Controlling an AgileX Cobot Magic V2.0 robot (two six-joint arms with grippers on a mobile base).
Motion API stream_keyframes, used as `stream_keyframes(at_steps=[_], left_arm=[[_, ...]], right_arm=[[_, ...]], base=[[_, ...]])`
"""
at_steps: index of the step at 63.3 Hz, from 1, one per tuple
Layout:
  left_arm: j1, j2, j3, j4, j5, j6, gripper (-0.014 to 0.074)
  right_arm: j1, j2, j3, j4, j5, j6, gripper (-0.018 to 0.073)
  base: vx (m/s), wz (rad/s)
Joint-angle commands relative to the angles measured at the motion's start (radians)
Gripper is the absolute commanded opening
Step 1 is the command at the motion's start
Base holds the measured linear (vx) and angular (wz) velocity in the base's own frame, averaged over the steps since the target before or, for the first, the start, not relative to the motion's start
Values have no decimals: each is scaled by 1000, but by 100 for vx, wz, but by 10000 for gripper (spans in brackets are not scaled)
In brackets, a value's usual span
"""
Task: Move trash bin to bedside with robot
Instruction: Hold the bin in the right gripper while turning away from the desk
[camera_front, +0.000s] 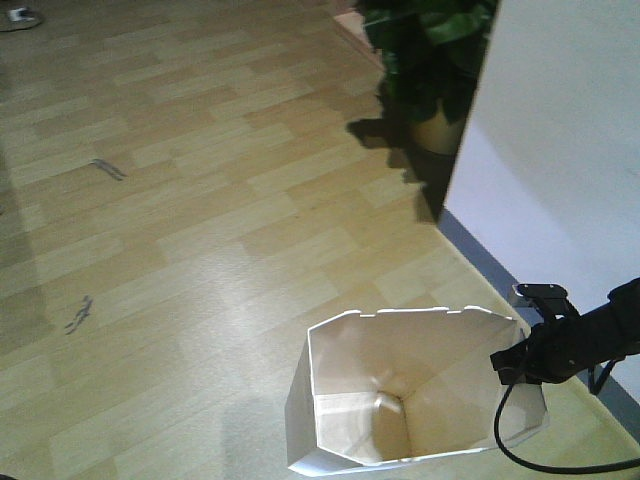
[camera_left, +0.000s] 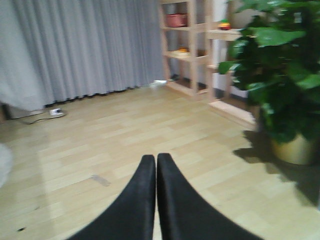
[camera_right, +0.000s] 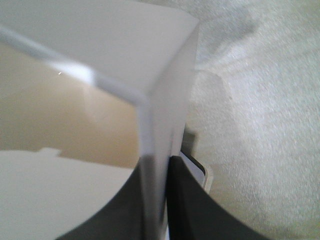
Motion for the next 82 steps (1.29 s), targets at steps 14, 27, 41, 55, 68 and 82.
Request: stream_keyframes(at_steps=[14, 27, 41, 55, 68, 82], left_arm=[[-1, -5, -21, -5, -73, -4, -6], [-1, -5, -21, -5, -73, -4, -6], [-1, -5, -21, -5, -73, -4, -6], [-1, -5, -21, -5, -73, -4, -6], [-1, -5, -21, -5, -73, -4, -6], [-1, -5, -21, -5, -73, -4, -6]], right_arm=[[-4, -68, -5, 32, 199, -2, -5], [-4, -68, -5, 32, 199, -2, -5], [-4, -68, -5, 32, 199, -2, -5], [-4, -68, -5, 32, 199, -2, -5], [-4, -68, -5, 32, 199, -2, -5], [-4, -68, -5, 32, 199, -2, -5]], base=[[12, 49], [11, 43], [11, 41], [12, 33], [14, 18], [18, 7]])
